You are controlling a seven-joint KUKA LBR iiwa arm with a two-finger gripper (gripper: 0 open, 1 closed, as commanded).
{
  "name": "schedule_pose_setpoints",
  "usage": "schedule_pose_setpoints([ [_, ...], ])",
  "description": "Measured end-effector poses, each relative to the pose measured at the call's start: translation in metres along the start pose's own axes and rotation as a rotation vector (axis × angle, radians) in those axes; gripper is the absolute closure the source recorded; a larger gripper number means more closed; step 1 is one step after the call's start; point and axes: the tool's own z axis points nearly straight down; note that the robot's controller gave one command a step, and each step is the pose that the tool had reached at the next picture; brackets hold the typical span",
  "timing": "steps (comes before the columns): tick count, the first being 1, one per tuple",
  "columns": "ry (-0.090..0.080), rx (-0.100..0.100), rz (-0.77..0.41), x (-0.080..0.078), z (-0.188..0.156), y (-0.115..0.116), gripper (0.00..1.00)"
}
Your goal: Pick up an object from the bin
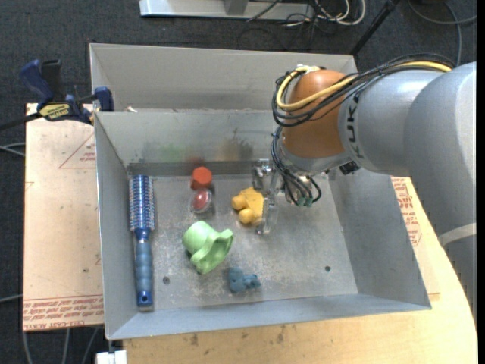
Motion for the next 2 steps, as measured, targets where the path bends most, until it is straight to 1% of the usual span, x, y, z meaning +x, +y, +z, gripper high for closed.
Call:
schedule_pose_setpoints([
  [1,0.004,0.0,-0.277,0.015,-0.032,0.032,0.0],
  [2,0.003,0.001,-0.48,-0.002,-0.031,0.012,0.0],
])
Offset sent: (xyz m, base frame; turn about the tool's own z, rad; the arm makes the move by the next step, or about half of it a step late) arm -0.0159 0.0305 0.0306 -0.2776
